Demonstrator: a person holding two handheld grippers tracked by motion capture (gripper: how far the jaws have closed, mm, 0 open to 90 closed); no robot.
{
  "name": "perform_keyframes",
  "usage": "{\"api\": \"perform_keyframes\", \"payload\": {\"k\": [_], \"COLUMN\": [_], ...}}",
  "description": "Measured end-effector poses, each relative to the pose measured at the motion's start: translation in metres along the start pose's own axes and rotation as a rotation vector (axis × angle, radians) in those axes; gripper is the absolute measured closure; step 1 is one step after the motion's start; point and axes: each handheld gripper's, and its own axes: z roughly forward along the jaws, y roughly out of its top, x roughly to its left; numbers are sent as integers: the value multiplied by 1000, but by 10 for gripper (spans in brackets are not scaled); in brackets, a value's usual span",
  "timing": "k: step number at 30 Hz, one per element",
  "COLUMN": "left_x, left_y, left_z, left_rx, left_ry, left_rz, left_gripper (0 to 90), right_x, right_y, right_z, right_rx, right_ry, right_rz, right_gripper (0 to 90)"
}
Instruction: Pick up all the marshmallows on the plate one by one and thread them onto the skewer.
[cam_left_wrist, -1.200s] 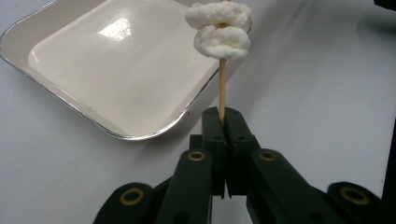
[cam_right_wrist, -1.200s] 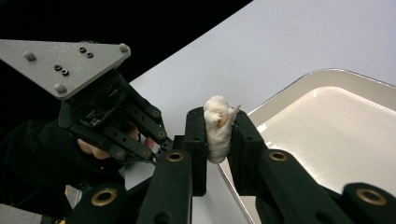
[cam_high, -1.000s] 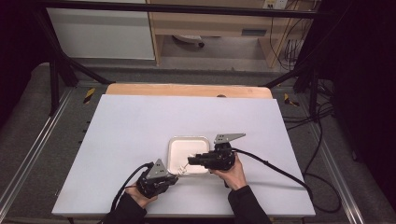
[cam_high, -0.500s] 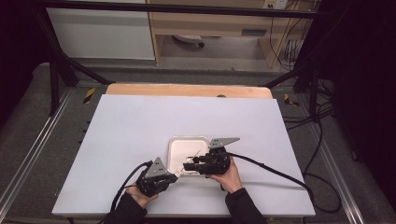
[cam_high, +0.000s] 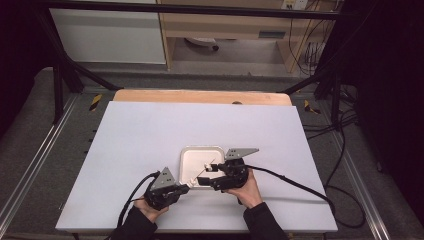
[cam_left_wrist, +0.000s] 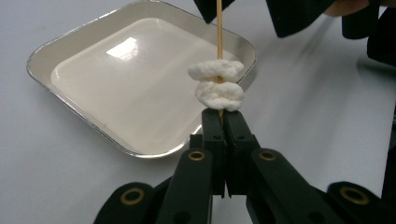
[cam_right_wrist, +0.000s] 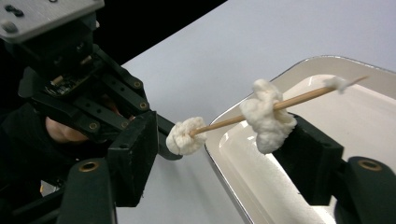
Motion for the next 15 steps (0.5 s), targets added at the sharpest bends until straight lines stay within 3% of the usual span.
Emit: {"api": "perform_keyframes", "payload": {"k": [5, 6, 11, 15], "left_x": [1, 2, 7, 10], "left_y": [0, 0, 1, 0], "left_z": [-1, -3, -11, -12], "left_rx": [-10, -35, -73, -72], "left_ry": [9, 6, 0, -1], "left_rz": [-13, -22, -43, -55], "left_gripper": [887, 887, 888, 887], "right_x": [-1, -1, -4, -4], "right_y": [-1, -1, -5, -8], "right_z": [1, 1, 1, -2], "right_rx": [4, 6, 63, 59], "right_ry": [-11, -15, -91, -109], "right_rz": [0, 1, 3, -10], "right_gripper": [274, 239, 155, 123]}}
